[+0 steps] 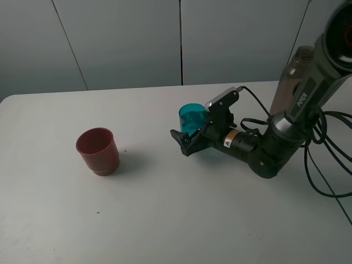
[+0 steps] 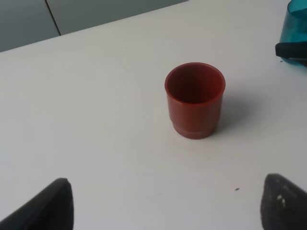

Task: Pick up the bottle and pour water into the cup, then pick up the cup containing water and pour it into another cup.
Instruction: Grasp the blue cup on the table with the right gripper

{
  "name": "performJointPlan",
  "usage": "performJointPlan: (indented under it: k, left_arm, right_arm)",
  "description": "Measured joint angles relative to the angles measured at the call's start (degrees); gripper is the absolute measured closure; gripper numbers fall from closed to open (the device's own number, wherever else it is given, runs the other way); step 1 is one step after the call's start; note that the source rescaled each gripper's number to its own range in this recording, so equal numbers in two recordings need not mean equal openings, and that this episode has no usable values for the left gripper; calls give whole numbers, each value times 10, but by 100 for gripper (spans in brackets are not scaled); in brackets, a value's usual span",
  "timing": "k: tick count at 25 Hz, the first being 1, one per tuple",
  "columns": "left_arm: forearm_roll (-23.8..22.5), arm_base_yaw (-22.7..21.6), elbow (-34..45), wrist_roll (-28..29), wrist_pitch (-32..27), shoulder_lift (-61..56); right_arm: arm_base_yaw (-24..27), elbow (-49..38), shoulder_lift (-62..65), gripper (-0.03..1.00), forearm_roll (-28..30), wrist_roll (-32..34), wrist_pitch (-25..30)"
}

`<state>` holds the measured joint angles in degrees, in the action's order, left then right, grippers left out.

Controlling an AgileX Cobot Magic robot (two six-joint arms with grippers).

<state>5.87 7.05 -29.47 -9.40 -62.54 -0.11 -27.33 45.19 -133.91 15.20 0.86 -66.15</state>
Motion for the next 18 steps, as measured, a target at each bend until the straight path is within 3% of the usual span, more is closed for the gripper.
performJointPlan:
  k: [8,9,10,11,12,13,18]
  left_arm:
    - [0,0,0,0,0,0]
    - [0,0,0,0,0,0]
    - [0,0,0,0,0,0]
    - [0,0,0,0,0,0]
    - [0,0,0,0,0,0]
    - [0,0,0,0,0,0]
    - [0,0,0,0,0,0]
  right_arm:
    - [1,5,-6,-3,3,1,5]
    - [1,5,-6,5,3,1,5]
    - [1,5,-6,25,3,1,5]
    - [1,5,-6,48,3,2,5]
    - [1,5,-6,84,3,2,4]
    - [1,5,-6,91,2,3,4]
    - [1,5,-6,93,7,-9,3]
